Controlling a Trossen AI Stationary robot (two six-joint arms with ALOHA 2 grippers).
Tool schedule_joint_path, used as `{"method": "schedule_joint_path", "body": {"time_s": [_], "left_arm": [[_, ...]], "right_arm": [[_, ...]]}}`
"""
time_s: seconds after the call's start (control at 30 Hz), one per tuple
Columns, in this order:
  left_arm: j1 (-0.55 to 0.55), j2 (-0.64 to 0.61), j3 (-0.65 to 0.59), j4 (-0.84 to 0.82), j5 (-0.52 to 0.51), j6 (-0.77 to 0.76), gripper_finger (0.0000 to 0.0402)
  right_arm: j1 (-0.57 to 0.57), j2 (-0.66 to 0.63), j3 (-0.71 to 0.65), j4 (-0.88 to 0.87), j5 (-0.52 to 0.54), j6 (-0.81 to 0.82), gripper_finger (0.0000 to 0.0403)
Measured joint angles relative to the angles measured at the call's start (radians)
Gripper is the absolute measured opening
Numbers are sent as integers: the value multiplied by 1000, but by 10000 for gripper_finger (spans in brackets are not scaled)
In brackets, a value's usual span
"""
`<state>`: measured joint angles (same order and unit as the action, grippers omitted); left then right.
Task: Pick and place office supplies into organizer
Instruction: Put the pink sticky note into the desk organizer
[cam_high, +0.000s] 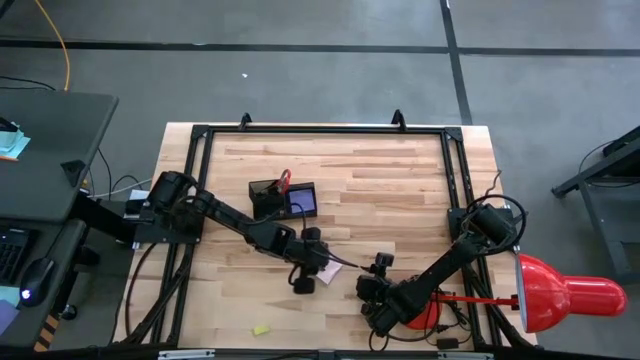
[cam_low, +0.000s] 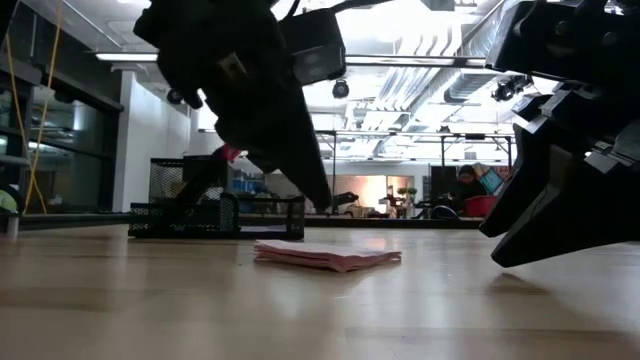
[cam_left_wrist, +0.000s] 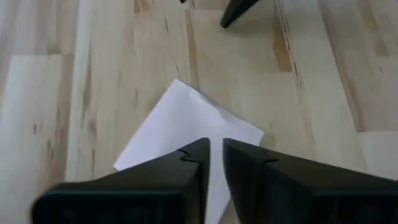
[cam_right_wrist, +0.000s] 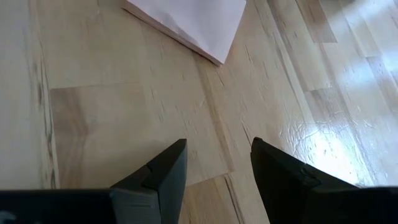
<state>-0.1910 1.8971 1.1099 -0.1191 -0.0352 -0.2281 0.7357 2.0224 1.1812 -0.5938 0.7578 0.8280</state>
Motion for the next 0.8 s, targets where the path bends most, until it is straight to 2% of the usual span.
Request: {"method": "schedule_joint_path", "body": {"time_s": [0.13,0.33,0.47,0.6,0.7,0.8], "left_arm": [[2,-1,0,-56,49,65,99],[1,-2,2,-67,40,165,227],[9,0,3,-67,54,232,294],[10,4,3,-75,37,261,326],[16,4,4,-64,12,303,331],[37,4,4,-65,29,298,328]], "right_arm": [[0,0,0,2,0,0,169],[0,0,0,25,16,-23,169],[0,0,0,41,18,-42,169],[0,0,0,43,18,-43,169],[-3,0,0,45,19,-43,169],[-3,-1,0,58,19,-43,169]]}}
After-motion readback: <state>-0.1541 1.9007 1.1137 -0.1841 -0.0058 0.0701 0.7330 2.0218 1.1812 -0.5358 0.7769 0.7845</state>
